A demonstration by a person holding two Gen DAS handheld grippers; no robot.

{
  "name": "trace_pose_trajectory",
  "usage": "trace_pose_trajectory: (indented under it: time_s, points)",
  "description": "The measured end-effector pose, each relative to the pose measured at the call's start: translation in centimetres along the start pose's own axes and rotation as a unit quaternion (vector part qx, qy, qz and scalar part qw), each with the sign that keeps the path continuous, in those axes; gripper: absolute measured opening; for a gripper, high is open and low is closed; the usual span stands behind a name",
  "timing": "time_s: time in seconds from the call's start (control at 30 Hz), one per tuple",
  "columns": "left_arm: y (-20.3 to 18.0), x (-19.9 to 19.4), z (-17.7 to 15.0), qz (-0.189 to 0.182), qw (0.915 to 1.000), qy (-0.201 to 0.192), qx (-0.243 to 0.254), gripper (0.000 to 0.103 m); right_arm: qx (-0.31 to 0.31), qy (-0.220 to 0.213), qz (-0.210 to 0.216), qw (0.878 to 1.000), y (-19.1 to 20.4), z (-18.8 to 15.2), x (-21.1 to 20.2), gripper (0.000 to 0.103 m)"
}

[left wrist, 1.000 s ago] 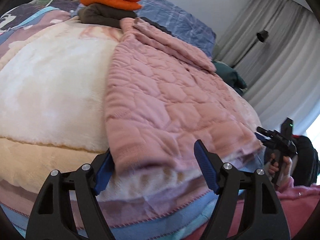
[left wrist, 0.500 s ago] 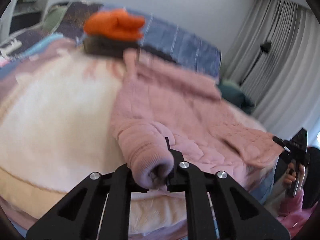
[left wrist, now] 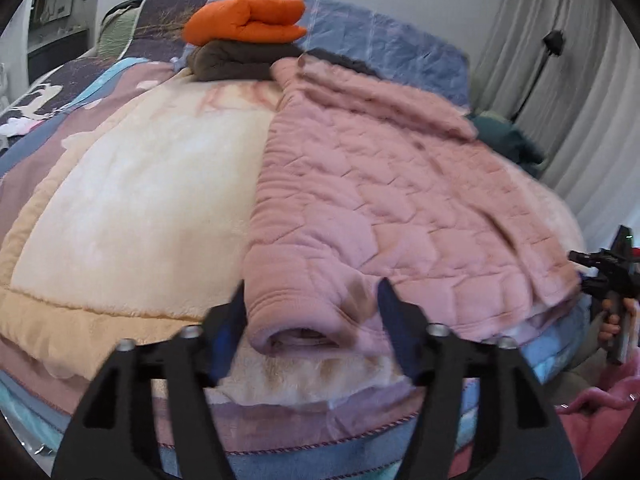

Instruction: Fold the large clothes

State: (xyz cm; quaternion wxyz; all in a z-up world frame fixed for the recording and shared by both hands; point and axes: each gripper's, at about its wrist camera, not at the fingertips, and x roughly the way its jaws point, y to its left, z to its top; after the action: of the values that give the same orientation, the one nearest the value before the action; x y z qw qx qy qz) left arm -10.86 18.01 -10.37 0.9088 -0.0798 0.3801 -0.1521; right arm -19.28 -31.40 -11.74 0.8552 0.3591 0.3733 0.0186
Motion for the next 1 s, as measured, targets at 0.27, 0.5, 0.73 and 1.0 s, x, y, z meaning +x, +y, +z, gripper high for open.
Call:
trace_pose_trajectory:
  time_s: [0.27, 0.5, 0.73, 1.0]
  points:
    - [1.5, 3.5, -0.1, -0.07, 0.9949, 0.022, -0.069, 0.078, -0.041, 0.034, 0.036, 0.998, 1.3, 0.3, 3.3, 0.07]
    - [-0.9, 3.4, 1.8, -0.092, 0.9951, 0.01, -0.033, 0.014, -0.095, 0.026, 0.051, 0.994, 3.9, 0.6, 1.8, 0.018]
    - [-3.5, -2.7, 6.6, -0.107, 0.9904, -0.088, -0.003, 0.009, -0.06, -0.045, 0.164, 0.984, 5.9, 4.3, -2.6, 0.01]
    - [-7.2, -12.2, 8.7, -0.102, 0.9802, -0.167, 0.032, 0.009, -0.134, -0.15, 0.187, 0.962, 10.8, 3.3, -12.8, 0.01]
